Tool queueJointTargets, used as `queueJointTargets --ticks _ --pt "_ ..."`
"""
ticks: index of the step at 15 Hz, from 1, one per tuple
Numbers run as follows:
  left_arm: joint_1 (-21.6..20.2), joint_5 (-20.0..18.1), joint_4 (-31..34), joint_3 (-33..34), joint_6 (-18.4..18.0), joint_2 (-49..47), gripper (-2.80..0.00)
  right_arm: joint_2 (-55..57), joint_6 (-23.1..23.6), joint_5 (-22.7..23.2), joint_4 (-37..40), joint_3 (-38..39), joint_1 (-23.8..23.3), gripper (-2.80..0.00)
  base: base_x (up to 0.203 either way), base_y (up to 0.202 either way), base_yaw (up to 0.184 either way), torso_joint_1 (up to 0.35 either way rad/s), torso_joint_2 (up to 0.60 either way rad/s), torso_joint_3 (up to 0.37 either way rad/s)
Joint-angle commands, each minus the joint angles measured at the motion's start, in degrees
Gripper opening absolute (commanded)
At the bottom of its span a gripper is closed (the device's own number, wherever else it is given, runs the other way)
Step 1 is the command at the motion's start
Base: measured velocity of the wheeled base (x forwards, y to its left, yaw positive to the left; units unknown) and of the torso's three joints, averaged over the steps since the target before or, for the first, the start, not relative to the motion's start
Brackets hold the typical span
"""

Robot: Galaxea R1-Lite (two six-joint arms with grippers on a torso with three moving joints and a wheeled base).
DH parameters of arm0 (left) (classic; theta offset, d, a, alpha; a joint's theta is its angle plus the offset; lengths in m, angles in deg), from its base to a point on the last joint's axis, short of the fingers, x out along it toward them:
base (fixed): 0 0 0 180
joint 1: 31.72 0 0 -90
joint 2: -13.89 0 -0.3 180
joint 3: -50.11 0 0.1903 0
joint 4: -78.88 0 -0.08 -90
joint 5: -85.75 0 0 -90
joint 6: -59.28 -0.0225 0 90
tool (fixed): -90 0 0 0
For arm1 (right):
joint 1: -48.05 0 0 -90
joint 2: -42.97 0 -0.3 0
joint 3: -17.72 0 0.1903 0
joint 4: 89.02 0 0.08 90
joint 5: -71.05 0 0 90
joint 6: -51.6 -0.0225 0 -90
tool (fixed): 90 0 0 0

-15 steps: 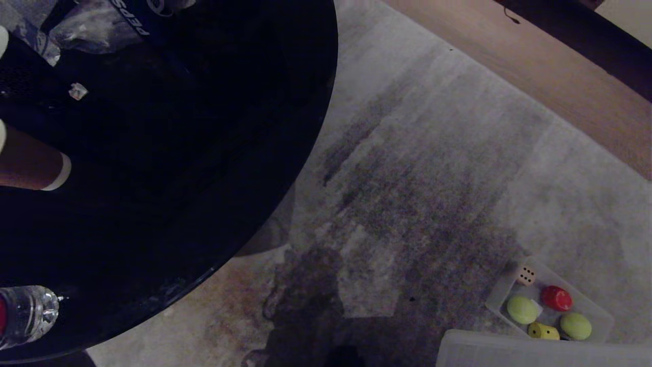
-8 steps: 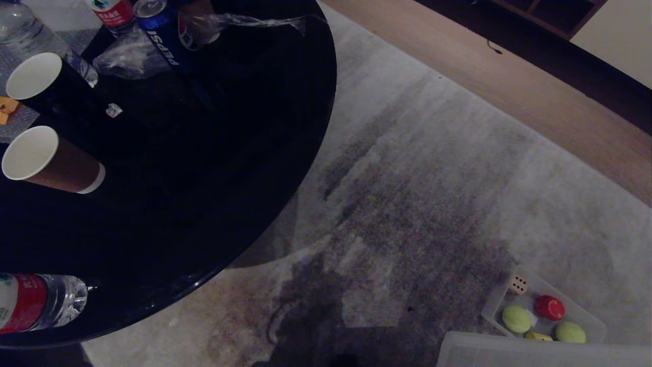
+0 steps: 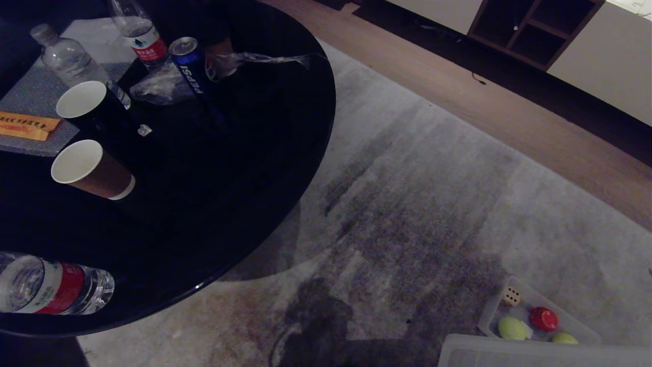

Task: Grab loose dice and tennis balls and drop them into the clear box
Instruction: Close the lid

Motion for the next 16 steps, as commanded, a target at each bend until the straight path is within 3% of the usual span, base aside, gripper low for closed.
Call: queueJointTargets --ticks 1,16 --pt "0.0 0.0 0.0 0.1 0.1 -0.1 -2.80 0.1 0.0 0.0 0.0 0.0 0.0 -2.80 0.000 0.000 0.000 0.002 0.00 0.195" --pt "0.0 0.0 0.0 0.1 0.1 -0.1 -2.80 0.1 0.0 0.0 0.0 0.0 0.0 -2.80 0.000 0.000 0.000 0.003 0.00 0.200"
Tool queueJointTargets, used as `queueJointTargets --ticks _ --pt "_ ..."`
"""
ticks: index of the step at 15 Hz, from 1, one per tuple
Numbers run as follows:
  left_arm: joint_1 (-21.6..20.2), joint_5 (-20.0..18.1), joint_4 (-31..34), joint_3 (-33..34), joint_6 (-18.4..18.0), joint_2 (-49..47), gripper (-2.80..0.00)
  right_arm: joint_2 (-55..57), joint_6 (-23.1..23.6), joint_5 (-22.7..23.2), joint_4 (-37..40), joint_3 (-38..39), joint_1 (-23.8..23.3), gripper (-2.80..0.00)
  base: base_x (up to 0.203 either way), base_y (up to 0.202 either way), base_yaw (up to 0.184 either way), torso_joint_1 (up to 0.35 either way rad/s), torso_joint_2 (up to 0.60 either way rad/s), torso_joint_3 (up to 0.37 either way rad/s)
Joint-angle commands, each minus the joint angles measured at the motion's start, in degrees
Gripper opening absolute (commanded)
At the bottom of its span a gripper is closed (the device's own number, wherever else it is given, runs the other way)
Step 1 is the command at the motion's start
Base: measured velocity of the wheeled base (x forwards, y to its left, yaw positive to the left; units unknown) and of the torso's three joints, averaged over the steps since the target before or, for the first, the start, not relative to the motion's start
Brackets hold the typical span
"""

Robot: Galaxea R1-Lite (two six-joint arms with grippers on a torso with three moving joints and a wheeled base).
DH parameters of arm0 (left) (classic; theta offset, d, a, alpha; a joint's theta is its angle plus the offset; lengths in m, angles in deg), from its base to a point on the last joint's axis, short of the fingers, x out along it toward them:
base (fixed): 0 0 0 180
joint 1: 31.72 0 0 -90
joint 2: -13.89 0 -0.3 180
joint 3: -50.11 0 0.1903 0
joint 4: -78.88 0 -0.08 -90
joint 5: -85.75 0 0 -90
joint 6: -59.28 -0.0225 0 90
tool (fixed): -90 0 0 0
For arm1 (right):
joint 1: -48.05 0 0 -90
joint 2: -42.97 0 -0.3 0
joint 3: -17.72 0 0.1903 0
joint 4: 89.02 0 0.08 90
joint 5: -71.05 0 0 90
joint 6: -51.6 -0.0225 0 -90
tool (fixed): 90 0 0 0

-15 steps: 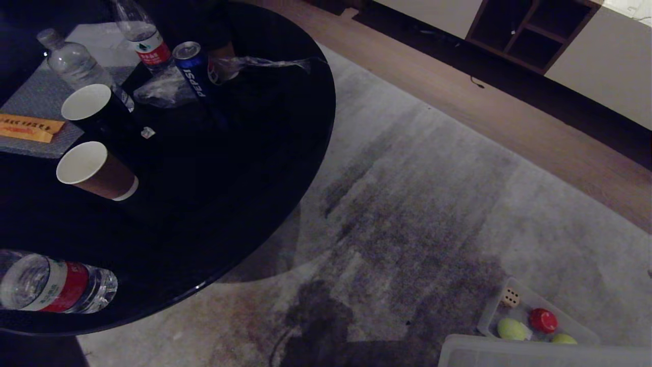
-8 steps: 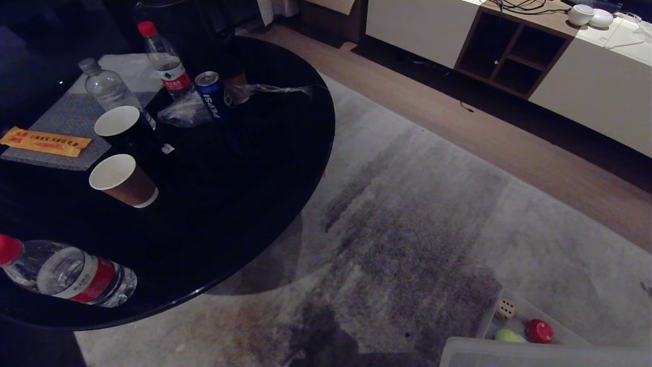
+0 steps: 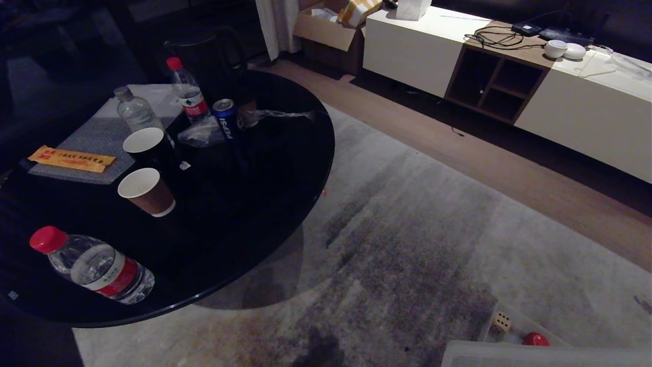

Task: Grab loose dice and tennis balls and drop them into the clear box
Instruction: Close the lid

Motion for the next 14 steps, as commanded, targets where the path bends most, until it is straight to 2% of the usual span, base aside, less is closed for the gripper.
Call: queueJointTargets --ticks 1,14 --pt "0.0 0.0 0.0 0.1 0.1 -0.1 -2.80 0.1 0.1 0.0 0.0 0.0 0.0 -2.80 0.000 0.000 0.000 0.004 0.00 0.203" --pt "0.0 0.0 0.0 0.1 0.1 -0.1 -2.80 0.0 0.0 0.0 0.0 0.0 0.0 -2.80 0.000 0.000 0.000 0.002 0.00 0.202"
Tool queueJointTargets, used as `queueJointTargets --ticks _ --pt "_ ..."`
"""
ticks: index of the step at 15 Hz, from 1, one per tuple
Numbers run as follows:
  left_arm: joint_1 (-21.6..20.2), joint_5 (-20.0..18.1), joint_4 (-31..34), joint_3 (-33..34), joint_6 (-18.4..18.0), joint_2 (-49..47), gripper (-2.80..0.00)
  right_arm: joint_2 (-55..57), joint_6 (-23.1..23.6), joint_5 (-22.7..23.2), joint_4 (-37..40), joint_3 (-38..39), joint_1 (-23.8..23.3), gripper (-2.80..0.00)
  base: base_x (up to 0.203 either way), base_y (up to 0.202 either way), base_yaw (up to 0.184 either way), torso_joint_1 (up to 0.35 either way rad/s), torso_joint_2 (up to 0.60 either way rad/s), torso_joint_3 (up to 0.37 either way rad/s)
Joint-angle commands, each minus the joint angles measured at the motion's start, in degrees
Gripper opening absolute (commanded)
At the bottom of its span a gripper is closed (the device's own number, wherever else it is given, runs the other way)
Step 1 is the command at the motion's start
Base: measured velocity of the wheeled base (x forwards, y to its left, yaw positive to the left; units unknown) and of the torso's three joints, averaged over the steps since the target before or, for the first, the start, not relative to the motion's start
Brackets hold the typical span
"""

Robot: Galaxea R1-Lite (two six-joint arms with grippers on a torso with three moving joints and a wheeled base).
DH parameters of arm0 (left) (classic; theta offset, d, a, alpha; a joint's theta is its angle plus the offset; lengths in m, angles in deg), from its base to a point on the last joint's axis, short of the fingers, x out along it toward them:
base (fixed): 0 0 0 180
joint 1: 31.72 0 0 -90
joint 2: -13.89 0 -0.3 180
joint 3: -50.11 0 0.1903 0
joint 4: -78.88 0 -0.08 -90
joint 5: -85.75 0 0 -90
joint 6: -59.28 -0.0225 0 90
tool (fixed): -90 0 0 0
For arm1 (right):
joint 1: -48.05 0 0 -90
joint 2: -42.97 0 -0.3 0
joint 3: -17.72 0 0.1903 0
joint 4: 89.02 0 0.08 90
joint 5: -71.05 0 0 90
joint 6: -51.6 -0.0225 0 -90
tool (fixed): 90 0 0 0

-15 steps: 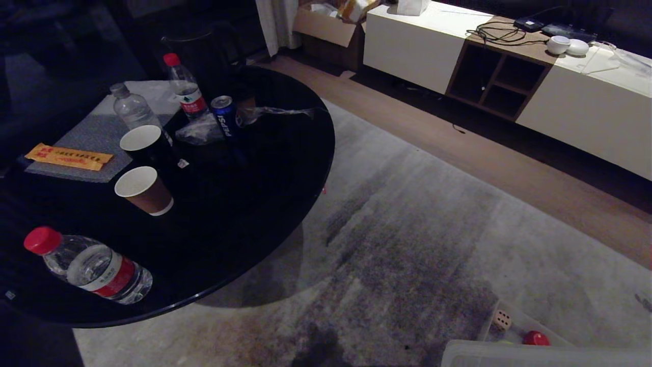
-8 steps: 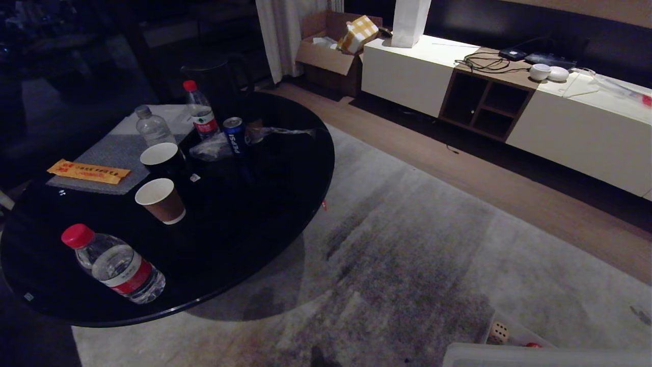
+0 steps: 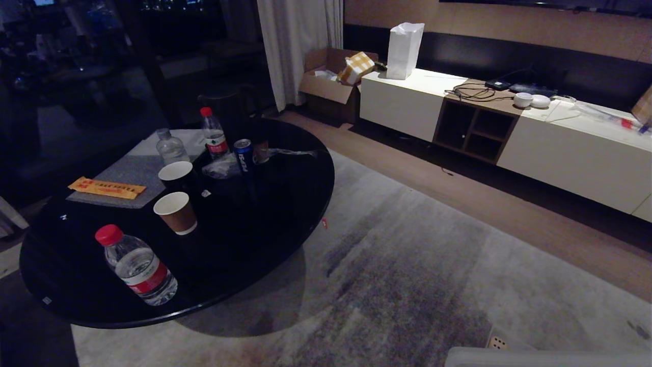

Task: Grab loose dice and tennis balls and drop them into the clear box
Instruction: Close the lid

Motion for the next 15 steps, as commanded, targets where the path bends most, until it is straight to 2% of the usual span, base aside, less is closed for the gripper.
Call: queueJointTargets --ticks 1,7,15 --pt "0.0 0.1 0.0 0.1 0.1 -0.1 -2.80 0.1 0.0 0.0 0.0 0.0 0.0 -2.80 0.000 0.000 0.000 0.003 0.01 0.202" --pt "0.0 0.1 0.0 0.1 -0.1 -0.1 -2.80 0.1 0.0 0.0 0.0 0.0 0.0 -2.80 0.000 -0.001 0.009 0.002 0.00 0.086" --pt "0.0 0.1 0.0 0.1 -0.1 -0.1 -2.80 0.1 0.0 0.0 0.0 0.0 0.0 -2.80 0.000 -0.007 0.154 0.003 0.00 0.006"
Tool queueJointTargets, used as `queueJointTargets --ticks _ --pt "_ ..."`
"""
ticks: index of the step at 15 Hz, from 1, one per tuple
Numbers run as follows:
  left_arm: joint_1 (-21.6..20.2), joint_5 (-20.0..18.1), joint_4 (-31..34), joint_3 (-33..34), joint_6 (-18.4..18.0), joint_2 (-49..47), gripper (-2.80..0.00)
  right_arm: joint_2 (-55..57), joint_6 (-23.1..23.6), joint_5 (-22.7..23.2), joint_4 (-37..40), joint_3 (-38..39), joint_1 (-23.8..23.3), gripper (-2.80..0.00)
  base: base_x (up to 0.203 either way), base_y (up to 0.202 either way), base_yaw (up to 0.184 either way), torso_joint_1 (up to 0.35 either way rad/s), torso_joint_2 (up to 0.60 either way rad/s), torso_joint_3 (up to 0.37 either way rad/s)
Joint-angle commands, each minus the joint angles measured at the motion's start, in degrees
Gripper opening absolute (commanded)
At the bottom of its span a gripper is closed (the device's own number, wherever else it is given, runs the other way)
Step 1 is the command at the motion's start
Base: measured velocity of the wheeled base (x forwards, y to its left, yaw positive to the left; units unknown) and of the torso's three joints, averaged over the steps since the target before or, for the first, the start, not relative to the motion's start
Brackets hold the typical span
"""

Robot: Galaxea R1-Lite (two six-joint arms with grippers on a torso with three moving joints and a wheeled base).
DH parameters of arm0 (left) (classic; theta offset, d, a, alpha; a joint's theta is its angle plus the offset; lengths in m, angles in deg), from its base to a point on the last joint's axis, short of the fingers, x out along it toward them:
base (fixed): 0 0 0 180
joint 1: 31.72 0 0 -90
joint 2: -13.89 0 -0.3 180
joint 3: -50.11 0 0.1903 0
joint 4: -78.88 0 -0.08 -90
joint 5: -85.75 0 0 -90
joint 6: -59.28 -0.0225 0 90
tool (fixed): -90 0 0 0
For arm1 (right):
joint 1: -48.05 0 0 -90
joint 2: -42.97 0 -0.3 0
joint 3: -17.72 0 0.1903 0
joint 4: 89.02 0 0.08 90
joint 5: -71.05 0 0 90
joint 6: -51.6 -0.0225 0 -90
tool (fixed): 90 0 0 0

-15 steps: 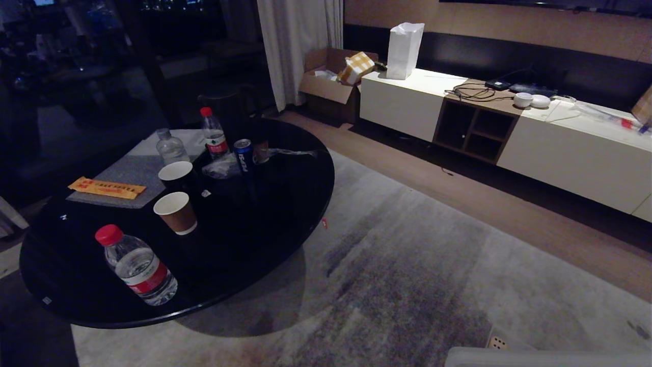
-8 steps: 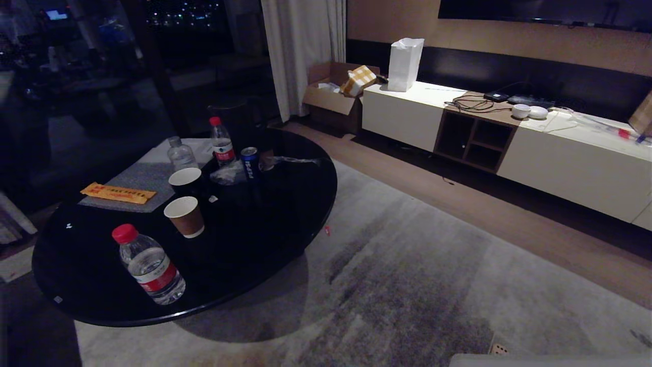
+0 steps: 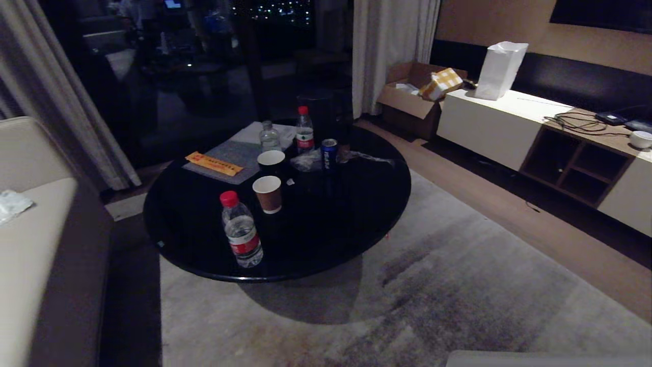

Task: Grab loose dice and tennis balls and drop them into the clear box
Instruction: Close the lid

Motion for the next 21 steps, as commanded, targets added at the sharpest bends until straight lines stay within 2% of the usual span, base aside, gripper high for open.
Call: queueJointTargets --ticks 1,14,18,21 --pt "0.0 0.0 0.0 0.1 0.1 -0.1 -2.80 0.1 0.0 0.0 0.0 0.0 0.0 -2.80 0.000 -0.009 0.161 0.005 0.00 0.002" --pt "0.0 0.0 0.0 0.1 0.1 -0.1 -2.80 0.1 0.0 0.0 0.0 0.0 0.0 -2.80 -0.001 -0.008 0.158 0.002 0.00 0.004" --pt "0.0 0.0 0.0 0.1 0.2 -0.1 -2.80 0.1 0.0 0.0 0.0 0.0 0.0 -2.80 0.000 0.000 0.000 0.000 0.00 0.000" --pt "0.0 0.0 0.0 0.1 0.2 -0.1 -2.80 0.1 0.0 0.0 0.0 0.0 0.0 -2.80 -0.129 0.002 0.003 -0.001 0.00 0.002"
